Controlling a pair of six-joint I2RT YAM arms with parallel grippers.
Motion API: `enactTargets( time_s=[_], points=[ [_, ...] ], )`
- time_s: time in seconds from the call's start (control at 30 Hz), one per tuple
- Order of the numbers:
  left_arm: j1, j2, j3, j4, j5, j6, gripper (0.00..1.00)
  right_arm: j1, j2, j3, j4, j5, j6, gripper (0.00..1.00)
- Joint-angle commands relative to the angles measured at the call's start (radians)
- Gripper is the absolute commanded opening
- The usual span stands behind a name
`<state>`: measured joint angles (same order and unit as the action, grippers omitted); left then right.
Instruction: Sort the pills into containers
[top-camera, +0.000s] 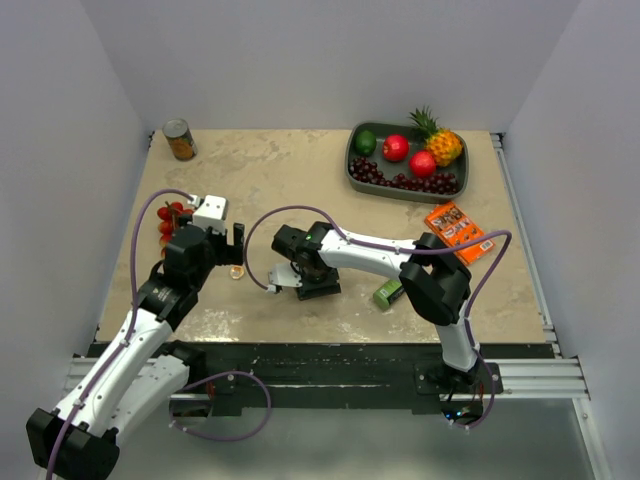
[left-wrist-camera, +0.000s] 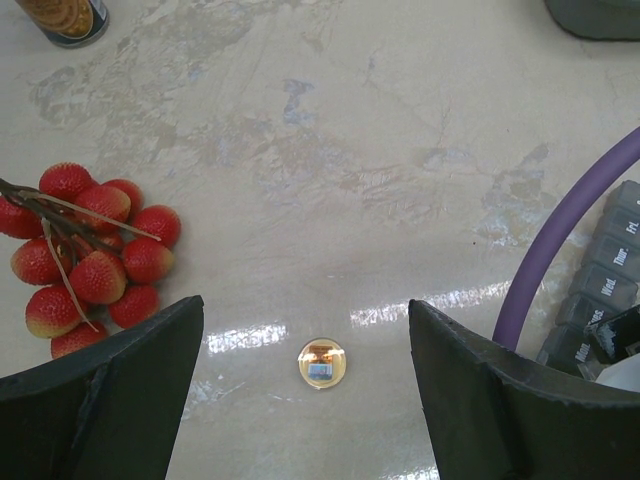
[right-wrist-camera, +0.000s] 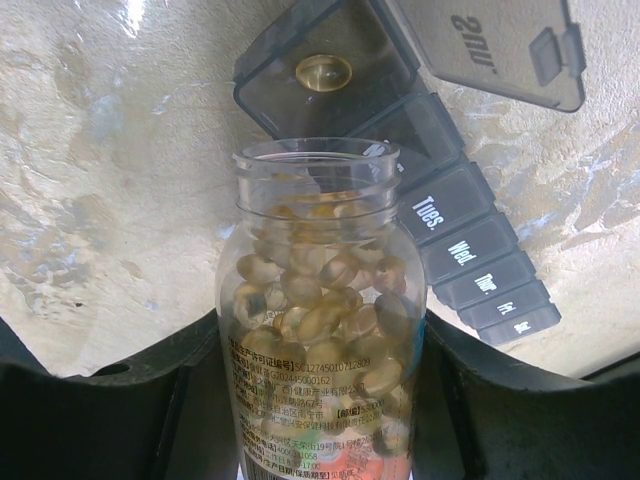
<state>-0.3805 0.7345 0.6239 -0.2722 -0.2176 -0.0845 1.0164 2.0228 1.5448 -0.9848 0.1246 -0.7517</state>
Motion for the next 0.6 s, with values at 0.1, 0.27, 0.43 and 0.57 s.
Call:
enactTargets(
  time_s=[0.1,0.27,0.43,0.57],
  points=[
    [0.003,-0.027,0.017,0.027,-0.028,0.011,0.88,0.014,-0.032,0.037,-0.008,-0.036,-0.009,0.04],
    [0.003,-0.072,0.013,0.028,-0.058,0.011,0.88,0.010,-0.068,0.026,0.000,-0.077,-0.008,0.04],
    [0.003,-0.098,0.008,0.031,-0.080,0.011,0.88,-0.009,-0.096,0.018,0.008,-0.121,-0.005,0.04],
    [0.003,-0.106,0.007,0.033,-0.089,0.011,0.88,-0.033,-0.140,0.003,0.012,-0.161,-0.006,0.04]
  ],
)
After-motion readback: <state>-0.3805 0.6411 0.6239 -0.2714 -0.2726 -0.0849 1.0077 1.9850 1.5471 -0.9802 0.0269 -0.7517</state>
